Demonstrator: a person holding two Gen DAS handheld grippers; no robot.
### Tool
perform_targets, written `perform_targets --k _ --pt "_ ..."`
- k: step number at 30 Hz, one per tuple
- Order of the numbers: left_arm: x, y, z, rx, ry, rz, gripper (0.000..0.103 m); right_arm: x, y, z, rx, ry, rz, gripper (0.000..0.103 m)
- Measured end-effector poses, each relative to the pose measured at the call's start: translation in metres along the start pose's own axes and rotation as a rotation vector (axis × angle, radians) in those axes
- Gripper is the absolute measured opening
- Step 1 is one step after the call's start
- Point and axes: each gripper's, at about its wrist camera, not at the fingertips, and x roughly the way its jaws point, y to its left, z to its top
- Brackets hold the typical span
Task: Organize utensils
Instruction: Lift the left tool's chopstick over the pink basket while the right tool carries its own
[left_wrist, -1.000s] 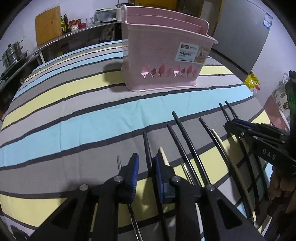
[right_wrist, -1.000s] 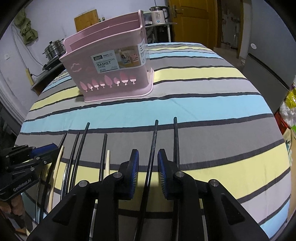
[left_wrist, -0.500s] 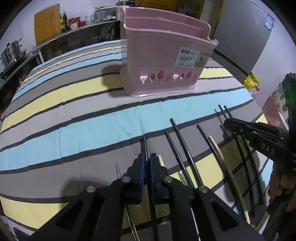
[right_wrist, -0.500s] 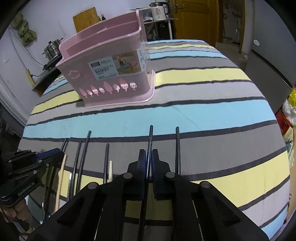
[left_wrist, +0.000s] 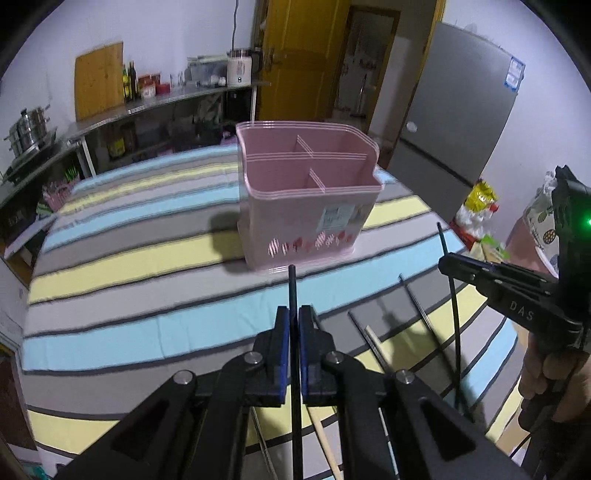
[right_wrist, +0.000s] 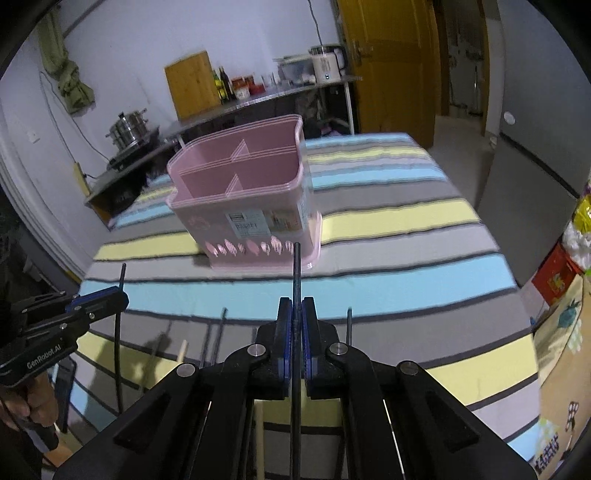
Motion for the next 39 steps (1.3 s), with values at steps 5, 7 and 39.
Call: perform_targets --k 5,7,39 --pt "-0.030 -0.001 0.014 0.014 -0.064 0.006 0.005 -0.026 0.007 0.009 -0.012 -0.063 0.004 0.005" --pt "-0.039 -0.001 0.018 0.017 -0.085 0.006 0.005 -0.035 0.010 0.012 -0.019 -0.085 0.004 0.005" --pt "-0.092 0.011 0.053 -0.019 -0.205 0.007 0.005 -0.099 0.036 0.034 -0.068 -0.235 0.037 0.004"
